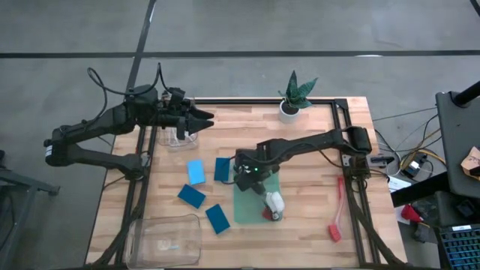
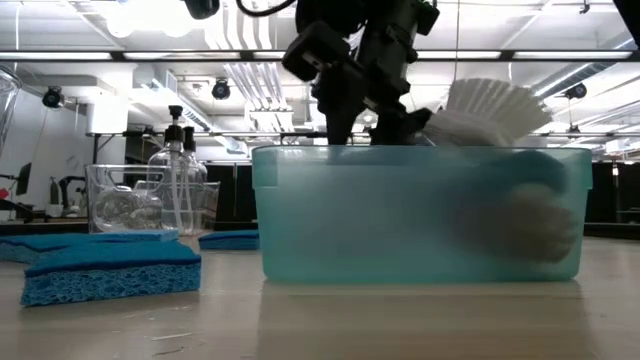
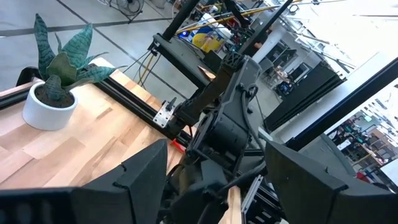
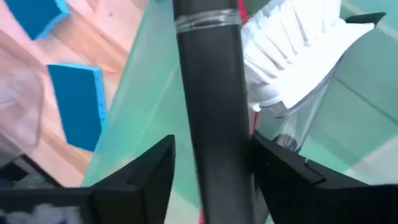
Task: Pick & Place Kitchen Sink Supplies
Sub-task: Put the black dish brush into the green bin, then put the red dish brush into the green bin
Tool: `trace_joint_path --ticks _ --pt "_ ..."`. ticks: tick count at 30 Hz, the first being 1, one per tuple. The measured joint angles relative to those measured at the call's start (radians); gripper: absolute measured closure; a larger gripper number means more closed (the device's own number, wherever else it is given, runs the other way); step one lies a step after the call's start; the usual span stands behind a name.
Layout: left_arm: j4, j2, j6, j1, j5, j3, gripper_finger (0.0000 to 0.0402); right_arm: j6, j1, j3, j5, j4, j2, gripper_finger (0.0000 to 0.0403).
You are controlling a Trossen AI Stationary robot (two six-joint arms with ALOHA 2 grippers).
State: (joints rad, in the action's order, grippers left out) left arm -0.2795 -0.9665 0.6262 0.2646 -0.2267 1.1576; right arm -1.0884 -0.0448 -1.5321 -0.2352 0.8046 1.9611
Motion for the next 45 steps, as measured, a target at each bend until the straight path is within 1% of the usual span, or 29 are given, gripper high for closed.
trace_joint_path --ticks 7,12,14,17,21,23,27,30,33,36,41,45 --pt "-0.001 0.0 0.001 0.0 0.0 0.0 0.014 -0.004 -0.001 -0.001 0.0 0.004 -0.065 0.0145" --pt "-0.002 0.0 0.001 0.0 0.0 0.0 0.014 -0.032 -0.016 -0.001 0.004 0.023 -0.149 0.0121" --pt "-0.005 0.0 0.001 0.0 0.0 0.0 0.014 -0.047 -0.033 -0.001 0.029 0.051 -0.187 0.0116" --pt "-0.005 0.0 0.001 0.0 0.0 0.0 0.014 -0.085 -0.069 -0.001 0.108 0.151 -0.249 0.0113" --pt "-0.005 0.0 0.0 0.0 0.0 0.0 0.014 -0.201 -0.141 0.008 0.225 0.321 -0.327 0.0116" --pt "-0.005 0.0 0.0 0.0 0.004 0.0 0.014 -0.282 -0.181 0.023 0.246 0.384 -0.361 0.0118" --pt "-0.001 0.0 -0.001 0.0 0.007 0.0 0.014 -0.463 -0.256 0.091 0.261 0.426 -0.412 0.0119" --pt "-0.002 0.0 -0.001 0.0 0.007 0.0 0.014 -0.61 -0.315 0.165 0.24 0.42 -0.439 0.012" --pt "-0.001 0.0 -0.009 0.0 0.007 0.0 0.014 -0.751 -0.381 0.249 0.164 0.413 -0.455 0.0125" --pt "-0.001 0.0 -0.019 0.0 0.007 0.0 0.014 -0.844 -0.454 0.325 0.108 0.384 -0.456 0.0131" --pt "-0.001 0.0 -0.024 0.0 0.007 0.0 0.014 -1.0 -0.567 0.438 0.018 0.275 -0.461 0.0132" --pt "-0.001 0.0 -0.024 0.0 0.007 0.0 0.014 -1.134 -0.642 0.503 -0.007 0.231 -0.47 0.0132"
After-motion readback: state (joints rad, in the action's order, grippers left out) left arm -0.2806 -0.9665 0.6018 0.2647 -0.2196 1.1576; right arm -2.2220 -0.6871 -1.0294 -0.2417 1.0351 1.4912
